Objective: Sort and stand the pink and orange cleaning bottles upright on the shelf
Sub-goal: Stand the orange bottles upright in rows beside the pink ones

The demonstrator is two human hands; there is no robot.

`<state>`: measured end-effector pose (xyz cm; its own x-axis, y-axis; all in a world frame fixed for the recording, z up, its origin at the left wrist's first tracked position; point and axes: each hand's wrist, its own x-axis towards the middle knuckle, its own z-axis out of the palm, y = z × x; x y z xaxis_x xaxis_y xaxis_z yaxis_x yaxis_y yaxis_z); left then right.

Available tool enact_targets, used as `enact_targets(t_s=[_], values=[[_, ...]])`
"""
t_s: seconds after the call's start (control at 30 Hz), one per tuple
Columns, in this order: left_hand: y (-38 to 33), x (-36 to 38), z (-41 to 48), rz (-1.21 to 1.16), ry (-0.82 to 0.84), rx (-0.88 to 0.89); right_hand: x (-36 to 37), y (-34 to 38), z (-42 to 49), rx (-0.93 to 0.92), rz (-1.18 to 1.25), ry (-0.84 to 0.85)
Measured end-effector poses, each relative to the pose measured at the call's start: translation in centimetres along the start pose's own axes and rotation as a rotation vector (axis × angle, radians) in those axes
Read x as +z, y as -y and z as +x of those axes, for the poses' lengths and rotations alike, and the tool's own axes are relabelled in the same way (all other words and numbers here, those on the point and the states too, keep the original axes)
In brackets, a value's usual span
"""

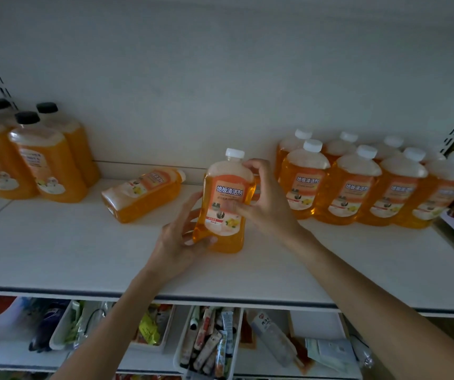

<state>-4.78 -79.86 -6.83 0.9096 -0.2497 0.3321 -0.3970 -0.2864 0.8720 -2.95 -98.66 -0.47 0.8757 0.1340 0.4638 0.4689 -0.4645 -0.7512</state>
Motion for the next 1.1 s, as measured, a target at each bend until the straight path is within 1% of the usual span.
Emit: enact_targets(t_s=[0.13, 0.23, 0.3, 0.4, 0.5, 0.53, 0.6, 0.67, 0.77, 0.9, 1.1], values=[[-0.2, 0.1, 0.1, 0.001, 0.015, -0.002, -0.6, 0.4, 0.4, -0.013, -0.032, 0.041], [0.1, 0.2, 0.5, 0.023, 0.031, -0.003, -1.4, 0.8, 0.8, -0.011, -0.041, 0.107], [0.3, 0.3, 0.9, 0.077, 0.043, -0.031, -1.8, 0.9, 1.2, -0.037, -0.158, 0.144], [0.5, 0.7, 1.0, 0.334, 0.112, -0.023, -2.6, 0.7, 1.8, -0.091, -0.384, 0.151], [0.7, 0.9, 0.9, 0.651, 0.166, 0.013, -3.4, 0.4, 2.5, -0.08, -0.571, 0.098], [0.8, 1.0, 0.9, 0.703, 0.171, 0.037, -3.5, 0.3, 2.9, -0.08, -0.645, 0.081], [0.9, 1.1, 0.9, 0.732, 0.161, 0.067, -3.5, 0.2, 3.7, -0.092, -0.781, 0.054], [1.0, 1.3, 0.9, 0.747, 0.155, 0.077, -3.3, 0.3, 4.5, -0.086, -0.847, 0.054], [0.9, 1.4, 0.9, 0.765, 0.165, 0.043, -3.2, 0.2, 5.9, -0.082, -0.882, 0.061], [0.8, 1.4, 1.0, 0.762, 0.176, 0.022, -2.8, -0.3, 7.5, -0.062, -0.989, 0.096], [0.8, 1.4, 0.9, 0.753, 0.178, 0.025, -2.6, -1.2, 8.7, -0.023, -1.018, 0.086]])
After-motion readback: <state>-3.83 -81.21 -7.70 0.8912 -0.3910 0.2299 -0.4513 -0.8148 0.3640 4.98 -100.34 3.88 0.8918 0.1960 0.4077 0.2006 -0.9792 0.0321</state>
